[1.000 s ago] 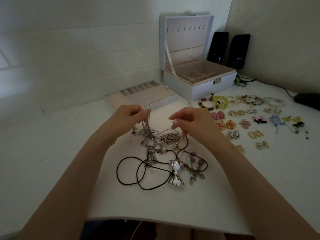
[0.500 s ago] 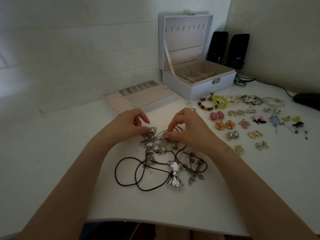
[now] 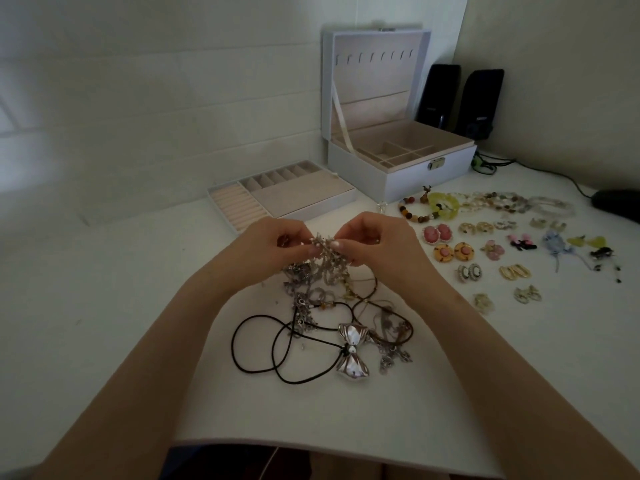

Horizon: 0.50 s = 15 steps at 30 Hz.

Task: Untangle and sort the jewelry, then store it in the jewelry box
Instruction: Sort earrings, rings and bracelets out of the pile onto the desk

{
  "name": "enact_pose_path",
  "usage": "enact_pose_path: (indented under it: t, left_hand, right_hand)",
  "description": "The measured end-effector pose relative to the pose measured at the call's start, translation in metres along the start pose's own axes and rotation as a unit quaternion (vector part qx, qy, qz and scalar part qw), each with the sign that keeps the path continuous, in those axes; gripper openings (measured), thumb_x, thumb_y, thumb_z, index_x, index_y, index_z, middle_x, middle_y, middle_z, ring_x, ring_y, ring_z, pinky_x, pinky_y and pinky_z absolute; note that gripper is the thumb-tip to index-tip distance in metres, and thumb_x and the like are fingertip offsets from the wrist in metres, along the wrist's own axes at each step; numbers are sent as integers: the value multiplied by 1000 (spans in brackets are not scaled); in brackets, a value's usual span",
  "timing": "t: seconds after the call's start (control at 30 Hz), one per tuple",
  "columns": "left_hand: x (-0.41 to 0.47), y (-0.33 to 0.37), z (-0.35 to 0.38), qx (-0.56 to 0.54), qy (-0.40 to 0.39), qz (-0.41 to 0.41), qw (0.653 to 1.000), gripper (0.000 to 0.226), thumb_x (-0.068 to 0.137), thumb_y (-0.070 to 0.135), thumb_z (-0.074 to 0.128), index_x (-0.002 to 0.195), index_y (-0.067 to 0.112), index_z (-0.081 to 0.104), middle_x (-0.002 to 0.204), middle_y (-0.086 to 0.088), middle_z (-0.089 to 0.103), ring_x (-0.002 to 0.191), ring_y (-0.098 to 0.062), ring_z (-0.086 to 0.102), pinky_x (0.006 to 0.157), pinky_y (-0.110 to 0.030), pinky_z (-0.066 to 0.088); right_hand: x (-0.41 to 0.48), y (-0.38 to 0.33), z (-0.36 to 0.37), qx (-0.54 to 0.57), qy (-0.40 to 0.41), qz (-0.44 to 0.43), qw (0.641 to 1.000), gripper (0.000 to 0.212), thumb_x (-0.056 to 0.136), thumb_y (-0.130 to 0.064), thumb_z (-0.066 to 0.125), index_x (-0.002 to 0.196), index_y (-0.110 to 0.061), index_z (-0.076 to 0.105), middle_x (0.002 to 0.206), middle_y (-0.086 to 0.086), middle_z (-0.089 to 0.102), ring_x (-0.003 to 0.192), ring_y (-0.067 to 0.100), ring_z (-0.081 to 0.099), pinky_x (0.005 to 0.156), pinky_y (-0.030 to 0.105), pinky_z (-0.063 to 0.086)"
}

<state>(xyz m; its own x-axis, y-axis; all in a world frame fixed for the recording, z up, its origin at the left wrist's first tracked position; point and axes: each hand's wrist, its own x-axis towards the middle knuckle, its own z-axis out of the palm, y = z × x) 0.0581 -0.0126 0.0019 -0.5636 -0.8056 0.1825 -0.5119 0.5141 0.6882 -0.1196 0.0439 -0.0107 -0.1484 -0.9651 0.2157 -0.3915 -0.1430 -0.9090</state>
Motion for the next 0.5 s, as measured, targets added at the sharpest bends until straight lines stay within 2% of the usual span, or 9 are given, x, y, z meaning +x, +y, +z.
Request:
enact_pose_path:
  t: [0.07, 0.13, 0.17, 0.23, 0.3, 0.37, 0.43, 0.5]
  left_hand:
    - [0, -3, 1, 23, 2, -13, 1000, 9, 85, 29, 67, 85, 20, 70, 61, 6, 54, 57, -5, 46, 60, -18, 37]
    - [0, -5, -1, 8, 21, -34, 999, 7, 88, 22, 64, 94, 21, 66, 68, 6, 56, 59, -3, 46, 60, -16, 40]
    - [0, -6, -3, -11, 33, -52, 998, 10, 89, 17, 62, 99, 20, 64, 75, 6, 58, 63, -4, 49, 61, -16, 42]
    - [0, -6, -5, -59, 52, -81, 994, 18, 90, 6, 56, 105, 16, 59, 86, 6, 63, 74, -4, 56, 65, -15, 47]
    - [0, -6, -7, -96, 68, -85, 989, 22, 90, -4, 51, 105, 10, 57, 90, 4, 66, 73, 4, 60, 65, -9, 48]
    - [0, -6, -7, -114, 81, -82, 987, 22, 90, -7, 48, 102, 9, 58, 88, 2, 67, 68, 7, 61, 65, -8, 49]
    - [-1, -5, -7, -129, 91, -81, 984, 23, 90, -8, 47, 97, 10, 59, 86, 0, 68, 66, 6, 62, 64, -10, 50]
    - [-2, -3, -7, -146, 89, -73, 983, 21, 89, -8, 51, 93, 10, 60, 85, -3, 69, 68, 2, 65, 66, -12, 52]
  right_hand:
    - [0, 3, 1, -55, 4, -6, 998, 8, 80, -10, 72, 81, -17, 69, 79, -2, 68, 72, 5, 62, 71, 16, 51]
    - [-3, 1, 1, -159, 10, -47, 986, 13, 79, -14, 72, 81, -26, 67, 87, -6, 62, 79, 2, 54, 70, 7, 41]
    - [-5, -2, 2, -186, -10, -72, 980, 14, 77, -17, 74, 80, -29, 67, 89, -7, 60, 80, 2, 50, 70, 8, 38]
    - [-8, -8, 3, -196, -105, -95, 970, 10, 75, -24, 77, 79, -31, 71, 87, -7, 59, 79, 4, 50, 73, 19, 42]
    - [-11, -11, 8, -250, -191, -91, 945, 8, 75, -30, 77, 82, -30, 73, 87, -4, 59, 80, 7, 52, 74, 28, 46]
    - [-11, -9, 12, -275, -201, -84, 936, 8, 77, -31, 76, 82, -26, 72, 89, -2, 59, 83, 11, 54, 76, 31, 48]
    - [-11, -10, 12, -246, -177, -76, 950, 8, 77, -28, 76, 78, -22, 71, 90, -1, 60, 82, 11, 54, 77, 31, 48]
    - [-10, -11, 9, -200, -152, -51, 967, 9, 77, -28, 76, 74, -23, 70, 88, -3, 62, 78, 6, 53, 74, 24, 46]
